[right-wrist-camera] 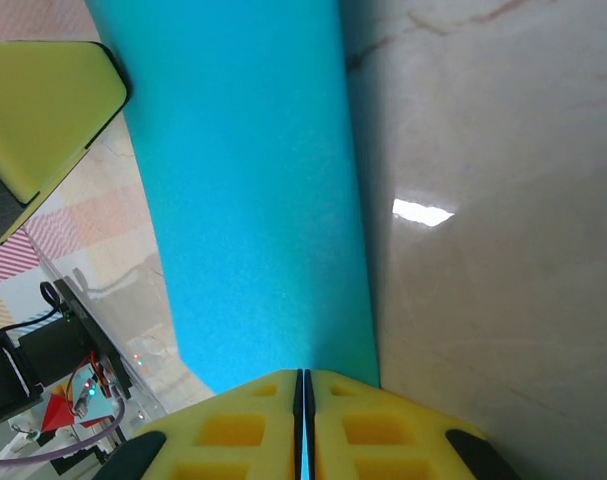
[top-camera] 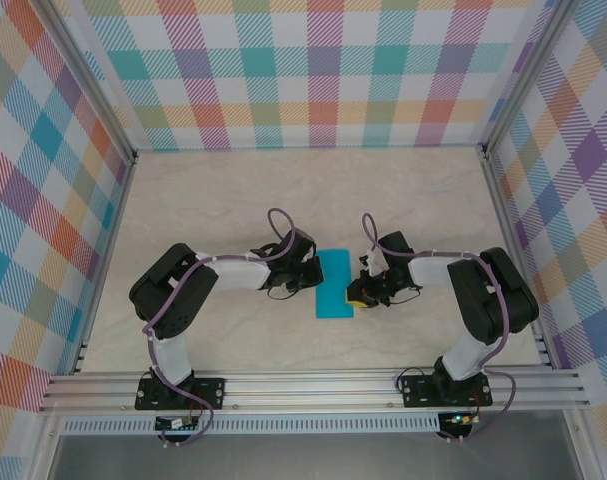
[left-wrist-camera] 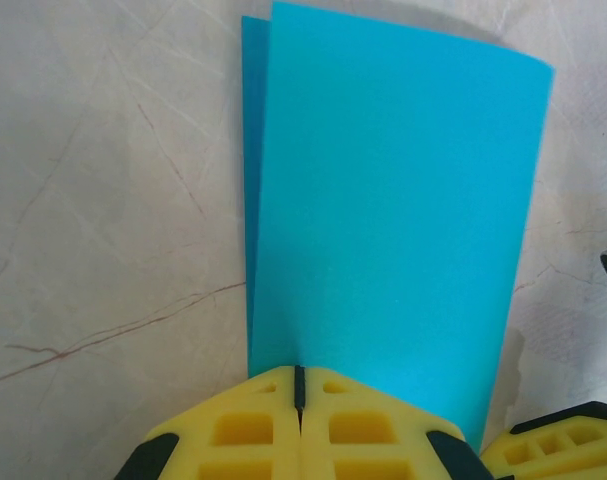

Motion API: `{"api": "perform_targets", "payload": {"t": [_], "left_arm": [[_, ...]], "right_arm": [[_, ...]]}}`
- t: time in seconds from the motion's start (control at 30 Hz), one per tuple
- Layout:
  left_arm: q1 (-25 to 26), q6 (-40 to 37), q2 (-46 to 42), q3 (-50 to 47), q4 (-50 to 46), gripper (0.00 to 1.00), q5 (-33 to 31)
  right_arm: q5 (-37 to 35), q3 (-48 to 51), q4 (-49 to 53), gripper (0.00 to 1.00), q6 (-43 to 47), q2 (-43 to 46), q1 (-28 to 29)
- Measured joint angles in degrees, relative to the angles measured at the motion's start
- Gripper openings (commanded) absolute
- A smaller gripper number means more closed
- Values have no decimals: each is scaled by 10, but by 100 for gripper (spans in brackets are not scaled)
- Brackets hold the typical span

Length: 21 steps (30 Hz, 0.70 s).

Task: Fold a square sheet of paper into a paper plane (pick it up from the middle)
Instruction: Fold the square sheet of paper in half at the center of the table.

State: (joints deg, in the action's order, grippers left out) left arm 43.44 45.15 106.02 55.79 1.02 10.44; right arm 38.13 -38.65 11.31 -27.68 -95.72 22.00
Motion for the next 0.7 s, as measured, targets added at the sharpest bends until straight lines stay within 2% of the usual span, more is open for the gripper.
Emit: {"api": "perform_targets", "payload": {"t": [0.17,0.43,0.7], "left_arm": [[0,0,0,0,0,0,0],[0,0,0,2,-3,0,0],[0,-5,1,5,-10,0,0]], "right_arm": [[0,6,-7,12,0,5,0],[16,19,21,14,18,60,7],[2,31,38,12,24,56,21]]}}
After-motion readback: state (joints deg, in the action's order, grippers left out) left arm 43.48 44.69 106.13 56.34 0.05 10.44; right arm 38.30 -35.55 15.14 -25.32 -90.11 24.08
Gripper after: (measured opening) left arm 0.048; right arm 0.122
